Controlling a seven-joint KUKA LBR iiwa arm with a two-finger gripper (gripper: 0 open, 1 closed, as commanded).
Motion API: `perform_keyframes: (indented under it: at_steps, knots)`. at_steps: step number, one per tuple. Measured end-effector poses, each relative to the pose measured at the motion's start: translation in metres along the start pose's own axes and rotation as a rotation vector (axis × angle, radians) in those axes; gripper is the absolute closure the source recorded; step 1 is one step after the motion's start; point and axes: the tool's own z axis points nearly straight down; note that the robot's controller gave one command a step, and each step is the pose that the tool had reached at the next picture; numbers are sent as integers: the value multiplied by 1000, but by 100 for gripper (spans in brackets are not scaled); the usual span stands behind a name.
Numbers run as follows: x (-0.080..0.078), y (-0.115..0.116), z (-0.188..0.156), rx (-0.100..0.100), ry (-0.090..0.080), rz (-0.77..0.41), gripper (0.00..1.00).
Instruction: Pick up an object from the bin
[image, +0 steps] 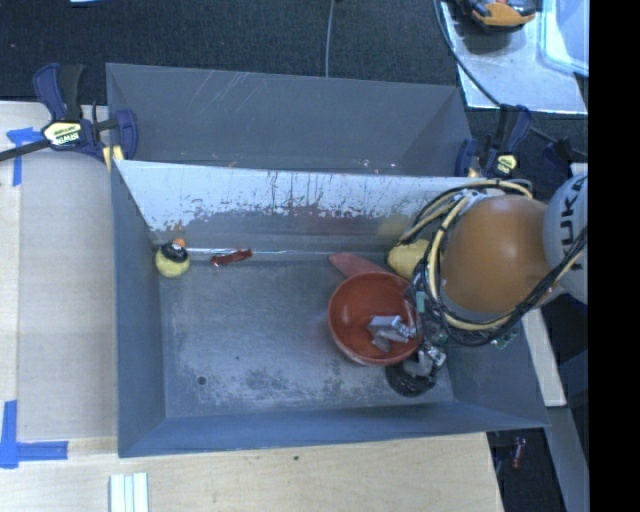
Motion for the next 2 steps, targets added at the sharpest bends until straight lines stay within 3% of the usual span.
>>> perform_keyframes:
  at_steps: [2]
  knots:
    - [0, -1, -4, 2, -3, 3, 100]
